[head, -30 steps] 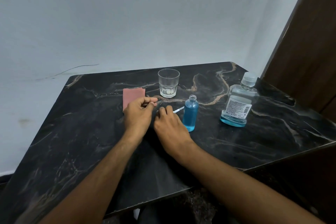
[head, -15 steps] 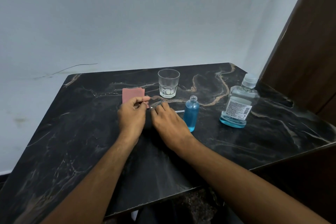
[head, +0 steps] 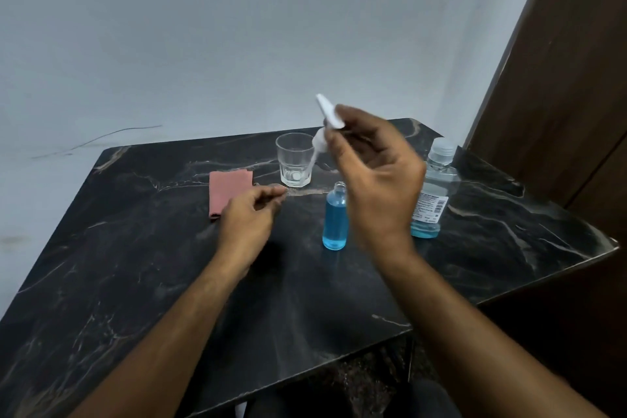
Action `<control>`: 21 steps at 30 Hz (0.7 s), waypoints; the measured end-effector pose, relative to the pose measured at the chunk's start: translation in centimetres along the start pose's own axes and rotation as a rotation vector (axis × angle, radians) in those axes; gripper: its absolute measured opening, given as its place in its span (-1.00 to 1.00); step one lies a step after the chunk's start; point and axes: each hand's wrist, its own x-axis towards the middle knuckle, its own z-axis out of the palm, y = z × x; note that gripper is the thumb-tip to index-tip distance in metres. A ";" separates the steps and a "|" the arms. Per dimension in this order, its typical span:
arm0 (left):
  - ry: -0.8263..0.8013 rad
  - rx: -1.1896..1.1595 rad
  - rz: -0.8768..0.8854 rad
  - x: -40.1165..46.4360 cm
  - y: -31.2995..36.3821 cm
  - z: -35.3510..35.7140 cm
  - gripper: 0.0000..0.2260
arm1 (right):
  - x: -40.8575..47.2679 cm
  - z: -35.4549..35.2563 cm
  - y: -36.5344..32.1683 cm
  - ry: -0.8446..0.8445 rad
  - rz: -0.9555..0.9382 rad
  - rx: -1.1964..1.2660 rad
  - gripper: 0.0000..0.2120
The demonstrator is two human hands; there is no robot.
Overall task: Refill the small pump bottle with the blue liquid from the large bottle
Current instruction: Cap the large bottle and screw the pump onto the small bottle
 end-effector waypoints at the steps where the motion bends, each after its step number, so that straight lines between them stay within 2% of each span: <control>1: -0.038 0.001 0.009 -0.3 0.2 0.5 -0.75 | 0.8 -0.7 -0.3 0.015 0.049 0.045 -0.71; 6: -0.223 0.013 0.039 -1.9 1.4 2.4 -0.59 | 3.6 -3.5 -1.0 0.116 0.151 0.129 -0.73; 10: -0.294 0.042 0.054 -2.3 2.1 3.7 -0.39 | 4.8 -5.0 -1.1 0.183 0.210 0.196 -0.73; 13: -0.281 0.064 0.080 -2.3 2.1 4.4 -0.39 | 4.9 -5.7 -1.2 0.206 0.215 0.165 -0.73; 17: -0.248 0.048 0.094 -2.2 1.6 5.1 -0.54 | 5.4 -6.3 -1.4 0.195 0.196 0.118 -0.71; 19: -0.241 0.041 0.091 -2.2 1.5 5.2 -0.54 | 5.6 -6.5 -1.3 0.178 0.184 0.078 -0.72; 21: -0.238 0.045 0.093 -2.1 1.4 5.2 -0.45 | 5.6 -6.6 -1.2 0.161 0.186 0.040 -0.72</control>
